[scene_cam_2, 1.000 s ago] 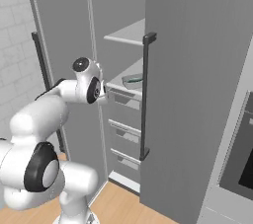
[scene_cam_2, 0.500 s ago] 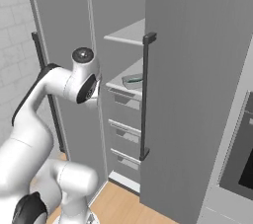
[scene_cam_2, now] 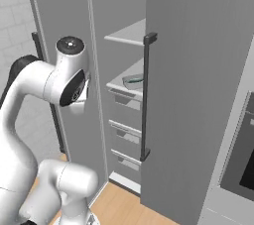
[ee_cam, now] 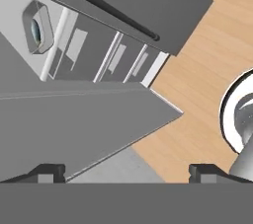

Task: Take the meat container that has the fish and place it on the second highest rack of the freezer. Then take the vegetable container that has the tomato and sweet potato and place it on the highest rack of the freezer.

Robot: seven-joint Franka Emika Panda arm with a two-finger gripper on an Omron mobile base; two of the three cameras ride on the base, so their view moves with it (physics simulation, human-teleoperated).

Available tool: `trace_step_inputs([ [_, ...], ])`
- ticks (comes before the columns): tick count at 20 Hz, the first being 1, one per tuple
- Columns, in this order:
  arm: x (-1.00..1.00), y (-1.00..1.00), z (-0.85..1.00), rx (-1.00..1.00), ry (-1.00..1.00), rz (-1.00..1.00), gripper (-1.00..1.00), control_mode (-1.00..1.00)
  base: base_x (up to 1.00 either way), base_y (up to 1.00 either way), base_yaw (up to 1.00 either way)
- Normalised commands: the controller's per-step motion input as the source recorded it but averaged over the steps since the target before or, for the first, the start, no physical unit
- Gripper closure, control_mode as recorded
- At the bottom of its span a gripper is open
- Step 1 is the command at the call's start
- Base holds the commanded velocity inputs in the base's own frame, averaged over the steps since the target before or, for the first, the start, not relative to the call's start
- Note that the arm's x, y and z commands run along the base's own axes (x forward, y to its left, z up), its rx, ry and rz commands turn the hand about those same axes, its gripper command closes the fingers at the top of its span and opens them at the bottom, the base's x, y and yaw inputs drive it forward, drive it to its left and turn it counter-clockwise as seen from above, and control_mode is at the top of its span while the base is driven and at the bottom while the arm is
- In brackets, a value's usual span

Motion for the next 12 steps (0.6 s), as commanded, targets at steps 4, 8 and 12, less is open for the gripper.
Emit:
trace_step_inputs([
  [4,-1.00,0.00,0.33,-0.21,0.00,0.05,-1.00,-1.00,0.00,0.00,0.00],
  [8,-1.00,-0.02,0.11,-0.32,-0.07,0.17,-1.00,-1.00,0.00,0.00,0.00],
  [12,-1.00,-0.10,0.27,-0.07,0.00,0.36,-1.00,-1.00,0.00,0.00,0.00],
])
